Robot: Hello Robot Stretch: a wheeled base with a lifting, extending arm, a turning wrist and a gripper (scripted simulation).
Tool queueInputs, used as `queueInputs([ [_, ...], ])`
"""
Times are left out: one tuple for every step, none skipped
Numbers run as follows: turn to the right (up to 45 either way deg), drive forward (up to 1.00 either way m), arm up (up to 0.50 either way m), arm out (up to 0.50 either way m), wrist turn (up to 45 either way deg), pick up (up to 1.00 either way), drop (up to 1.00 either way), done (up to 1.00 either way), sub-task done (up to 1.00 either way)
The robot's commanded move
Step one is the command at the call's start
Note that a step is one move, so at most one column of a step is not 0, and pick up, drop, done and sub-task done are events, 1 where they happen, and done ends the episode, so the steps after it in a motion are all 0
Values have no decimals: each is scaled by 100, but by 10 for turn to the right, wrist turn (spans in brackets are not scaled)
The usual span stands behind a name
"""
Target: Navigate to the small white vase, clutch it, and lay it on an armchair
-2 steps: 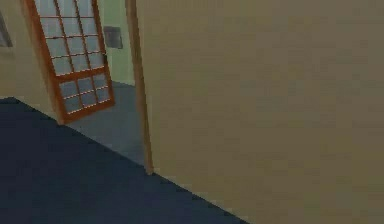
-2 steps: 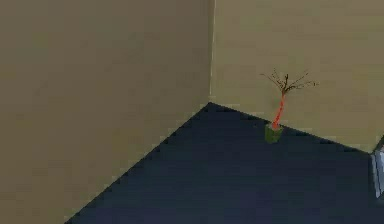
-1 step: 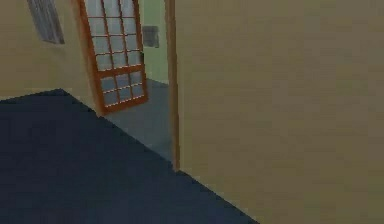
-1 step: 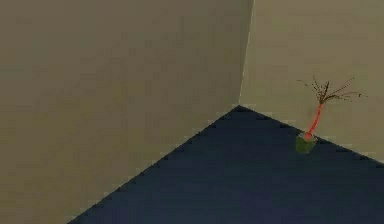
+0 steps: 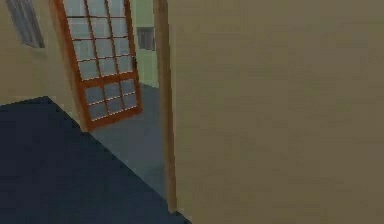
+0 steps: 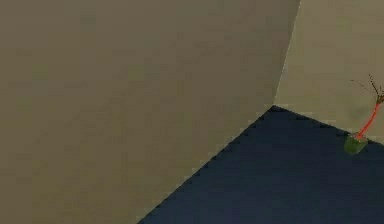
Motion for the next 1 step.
queueInputs([
  [-300,0,0,0,0,0,0,0,0],
])
